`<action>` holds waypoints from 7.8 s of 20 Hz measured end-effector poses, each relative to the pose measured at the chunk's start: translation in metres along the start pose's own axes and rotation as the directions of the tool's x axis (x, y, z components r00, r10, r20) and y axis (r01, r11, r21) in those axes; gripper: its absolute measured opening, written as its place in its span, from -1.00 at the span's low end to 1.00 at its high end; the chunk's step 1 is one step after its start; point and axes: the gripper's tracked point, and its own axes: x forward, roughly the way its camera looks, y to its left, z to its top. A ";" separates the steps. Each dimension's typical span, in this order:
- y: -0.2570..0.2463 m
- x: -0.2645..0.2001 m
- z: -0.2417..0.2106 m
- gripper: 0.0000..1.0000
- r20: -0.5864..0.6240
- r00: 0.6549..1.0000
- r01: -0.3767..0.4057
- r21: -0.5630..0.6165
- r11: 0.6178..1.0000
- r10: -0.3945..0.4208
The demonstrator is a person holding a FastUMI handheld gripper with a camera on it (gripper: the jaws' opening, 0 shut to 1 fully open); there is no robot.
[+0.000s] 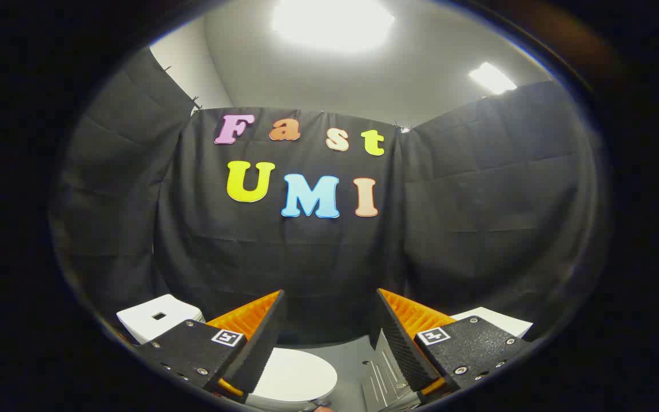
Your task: Open the toilet lid.
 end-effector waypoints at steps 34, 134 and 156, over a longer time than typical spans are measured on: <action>-0.028 0.004 -0.018 0.89 -0.035 0.997 0.072 0.002 0.997 -0.072; 0.022 0.015 -0.499 -1.00 -0.620 0.770 0.452 0.696 0.558 0.150; 0.061 0.028 -0.326 -1.00 -0.518 0.855 0.256 0.490 0.833 0.042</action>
